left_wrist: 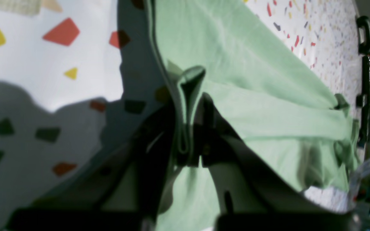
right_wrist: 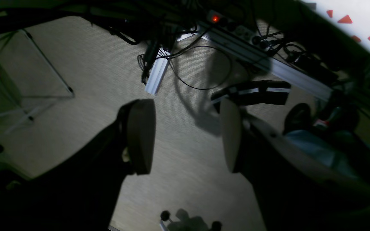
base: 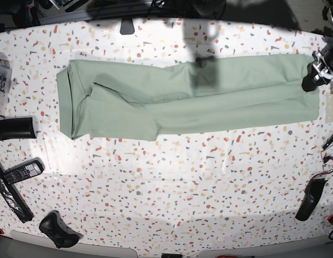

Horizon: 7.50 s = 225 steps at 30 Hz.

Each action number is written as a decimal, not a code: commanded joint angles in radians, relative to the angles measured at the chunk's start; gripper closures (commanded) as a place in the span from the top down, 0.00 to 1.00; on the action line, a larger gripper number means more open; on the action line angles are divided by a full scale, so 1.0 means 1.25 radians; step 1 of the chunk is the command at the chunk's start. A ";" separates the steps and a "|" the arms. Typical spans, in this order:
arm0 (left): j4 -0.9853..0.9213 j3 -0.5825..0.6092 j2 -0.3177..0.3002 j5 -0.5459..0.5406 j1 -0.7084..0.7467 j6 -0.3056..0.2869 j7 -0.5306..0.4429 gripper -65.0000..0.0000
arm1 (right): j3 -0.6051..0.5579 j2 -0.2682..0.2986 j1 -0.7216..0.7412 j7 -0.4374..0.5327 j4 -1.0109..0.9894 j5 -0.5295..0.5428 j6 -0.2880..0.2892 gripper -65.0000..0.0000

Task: Fold the T-shirt properly
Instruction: 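Grasp the strip end with the left gripper and drag it inward, then carry the held strip end over toward the other end with the left gripper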

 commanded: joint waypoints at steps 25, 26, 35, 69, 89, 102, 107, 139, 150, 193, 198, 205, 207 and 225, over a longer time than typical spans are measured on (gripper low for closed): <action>0.368 -0.001 0.076 0.029 -0.009 0.014 0.187 0.00 | 0.006 -0.078 0.263 0.090 0.041 0.164 0.005 0.48; 0.369 -0.001 0.093 0.029 -0.009 0.007 0.187 0.00 | 0.006 -0.078 0.287 0.090 0.051 0.164 0.005 0.48; 0.369 -0.001 0.132 0.031 -0.009 0.000 0.184 0.00 | 0.020 -0.079 0.507 0.111 0.102 0.300 0.005 0.48; 0.369 0.298 0.240 0.050 -0.018 -0.023 0.030 0.00 | 0.319 -0.049 0.711 0.030 0.102 0.361 0.005 0.48; 0.391 0.298 0.329 0.048 -0.018 -0.037 0.015 0.00 | 0.319 -0.049 0.711 0.027 0.102 0.361 0.005 0.48; 0.391 0.298 0.357 0.050 -0.016 -0.045 0.015 0.00 | 0.319 -0.049 0.711 0.027 0.102 0.355 0.005 0.48; 0.391 0.304 0.359 0.049 -0.014 -0.045 0.015 0.26 | 0.319 -0.049 0.711 0.027 0.102 0.355 0.005 0.48; 0.474 0.294 0.315 0.282 -0.066 0.157 -0.095 0.61 | 0.319 -0.161 0.711 -0.015 0.102 0.313 0.005 0.48; 0.473 0.368 0.359 0.455 0.017 0.195 -0.272 0.61 | 0.319 -0.162 0.711 -0.015 0.102 0.313 0.005 0.48; 0.483 0.805 0.366 0.479 -0.009 0.201 -0.217 0.61 | 0.319 -0.161 0.711 -0.026 0.102 0.166 0.005 0.48; 0.483 0.904 0.374 0.435 -0.036 0.197 -0.169 0.61 | 0.319 -0.161 0.711 -0.026 0.102 0.163 0.005 0.48; 0.483 0.909 0.372 0.436 -0.140 0.198 -0.112 0.61 | 0.319 -0.157 0.711 0.011 0.017 0.077 0.005 0.48; 0.483 0.909 0.372 0.443 -0.165 0.198 -0.091 0.61 | 0.319 -0.150 0.716 0.045 -0.060 0.045 0.005 0.49; 0.483 0.909 0.372 0.620 -0.204 0.236 -0.097 0.61 | 0.086 -0.011 1.007 0.022 -0.774 0.039 0.005 0.65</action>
